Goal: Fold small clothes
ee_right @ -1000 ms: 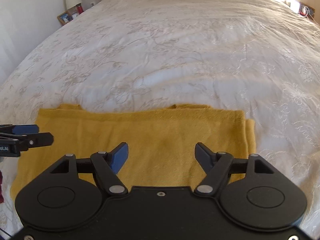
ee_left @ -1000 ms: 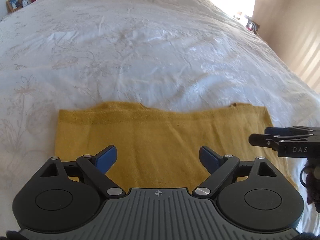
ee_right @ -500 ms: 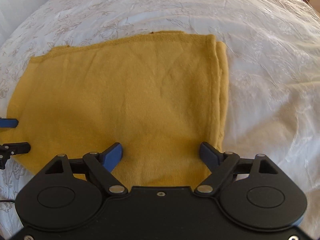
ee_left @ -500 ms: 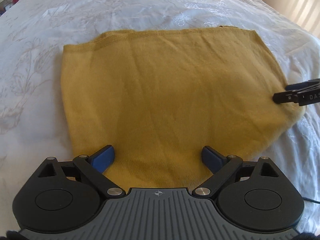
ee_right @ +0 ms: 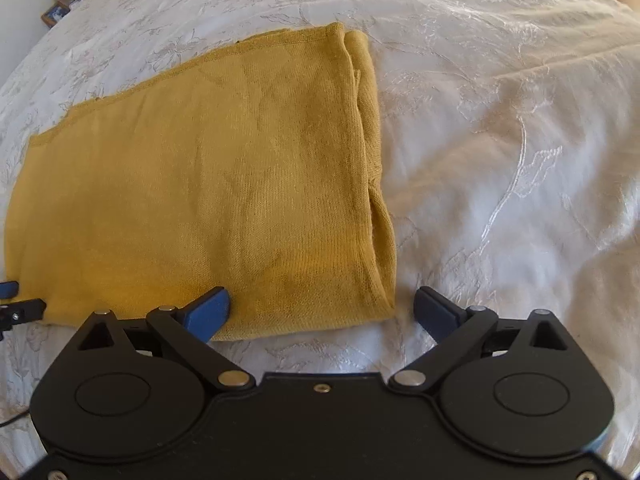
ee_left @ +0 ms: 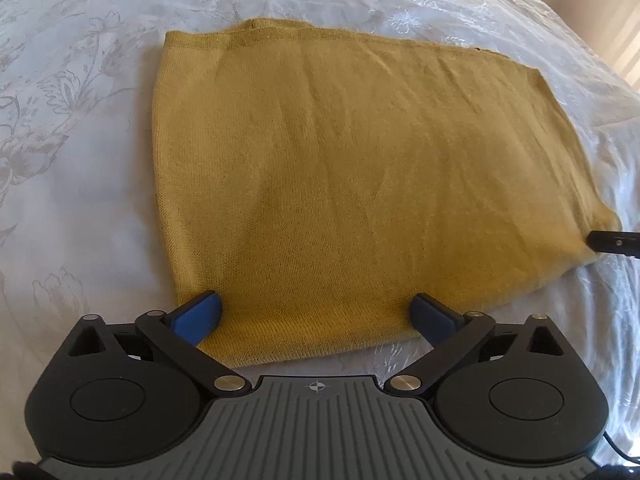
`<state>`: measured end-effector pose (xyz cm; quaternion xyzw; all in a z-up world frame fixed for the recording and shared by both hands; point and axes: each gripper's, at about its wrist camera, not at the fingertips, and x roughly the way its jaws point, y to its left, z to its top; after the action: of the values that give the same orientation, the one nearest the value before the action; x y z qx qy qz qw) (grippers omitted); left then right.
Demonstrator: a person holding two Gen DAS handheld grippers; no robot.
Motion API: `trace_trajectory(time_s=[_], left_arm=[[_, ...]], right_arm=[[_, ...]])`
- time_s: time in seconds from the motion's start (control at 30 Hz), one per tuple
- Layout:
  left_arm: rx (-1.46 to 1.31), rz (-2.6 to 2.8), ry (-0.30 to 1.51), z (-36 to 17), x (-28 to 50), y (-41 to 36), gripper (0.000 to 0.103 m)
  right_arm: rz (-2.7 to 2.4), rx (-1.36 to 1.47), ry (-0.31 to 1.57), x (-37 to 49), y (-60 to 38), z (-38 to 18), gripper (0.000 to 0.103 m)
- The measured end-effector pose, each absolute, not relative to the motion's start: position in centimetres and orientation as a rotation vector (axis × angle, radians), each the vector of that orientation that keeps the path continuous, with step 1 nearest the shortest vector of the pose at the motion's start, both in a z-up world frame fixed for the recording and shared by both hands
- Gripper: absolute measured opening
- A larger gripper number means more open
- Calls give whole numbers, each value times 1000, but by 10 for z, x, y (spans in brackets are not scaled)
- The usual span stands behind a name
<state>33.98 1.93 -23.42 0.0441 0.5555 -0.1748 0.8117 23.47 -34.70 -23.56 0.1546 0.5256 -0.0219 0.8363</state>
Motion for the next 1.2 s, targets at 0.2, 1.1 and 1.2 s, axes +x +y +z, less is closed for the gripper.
trace_trajectory(time_s=[0.2, 1.1, 1.2], left_arm=[[62, -367, 1190, -226, 335, 22, 103], [-19, -365, 1248, -219, 338, -68, 103], [89, -352, 1270, -236, 332, -79, 103]], right_arm=[[-44, 538, 1035, 214, -373, -232, 82], [-27, 530, 1106, 221, -392, -245, 28], [-10, 544, 1102, 220, -396, -247, 36]])
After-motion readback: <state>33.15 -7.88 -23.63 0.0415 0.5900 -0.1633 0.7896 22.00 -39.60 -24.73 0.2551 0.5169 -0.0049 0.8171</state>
